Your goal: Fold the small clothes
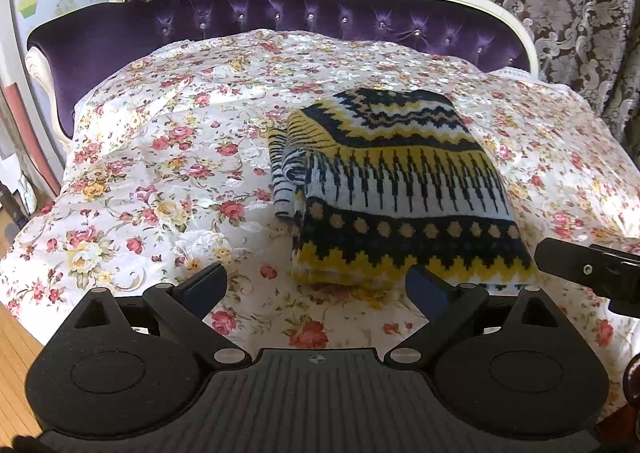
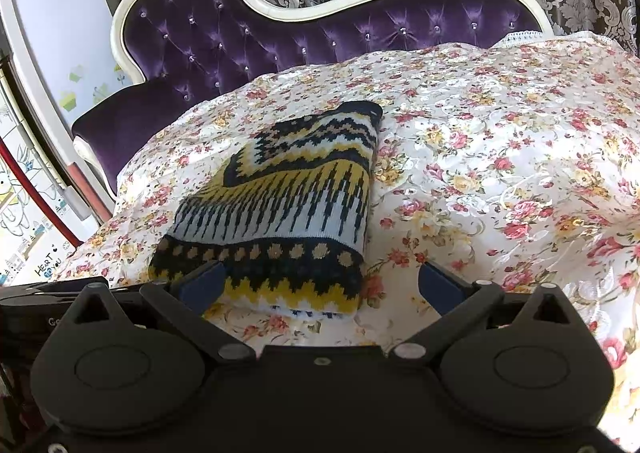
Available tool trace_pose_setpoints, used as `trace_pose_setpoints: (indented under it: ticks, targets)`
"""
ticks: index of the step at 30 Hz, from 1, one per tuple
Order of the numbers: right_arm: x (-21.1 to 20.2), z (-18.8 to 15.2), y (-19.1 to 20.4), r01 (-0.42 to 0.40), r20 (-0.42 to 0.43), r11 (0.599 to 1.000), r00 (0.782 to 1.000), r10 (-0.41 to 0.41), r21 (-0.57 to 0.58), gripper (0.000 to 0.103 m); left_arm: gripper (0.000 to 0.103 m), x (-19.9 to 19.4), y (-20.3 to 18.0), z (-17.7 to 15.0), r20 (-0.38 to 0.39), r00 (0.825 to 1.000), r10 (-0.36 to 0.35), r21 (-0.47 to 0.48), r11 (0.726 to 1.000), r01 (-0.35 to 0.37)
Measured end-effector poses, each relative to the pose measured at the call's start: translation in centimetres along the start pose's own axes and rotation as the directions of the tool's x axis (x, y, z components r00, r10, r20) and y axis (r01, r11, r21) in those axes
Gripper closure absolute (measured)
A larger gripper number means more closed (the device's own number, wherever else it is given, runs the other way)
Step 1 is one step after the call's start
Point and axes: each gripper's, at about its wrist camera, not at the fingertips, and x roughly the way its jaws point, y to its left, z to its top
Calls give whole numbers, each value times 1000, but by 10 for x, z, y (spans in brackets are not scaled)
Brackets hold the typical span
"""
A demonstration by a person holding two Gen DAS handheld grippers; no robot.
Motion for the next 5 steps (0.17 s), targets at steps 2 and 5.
trace_pose_setpoints:
  ticks: [2,5]
  targets:
    - [1,0,0,-2,-3,1000,1000,2,1,0,6,1,1,0,-2,1000,-4,1,1000,4]
    - [2,0,-1,-3,-6,1000,1000,3,3,0,6,0,2,1,3,1000,-14,-3,1000,14]
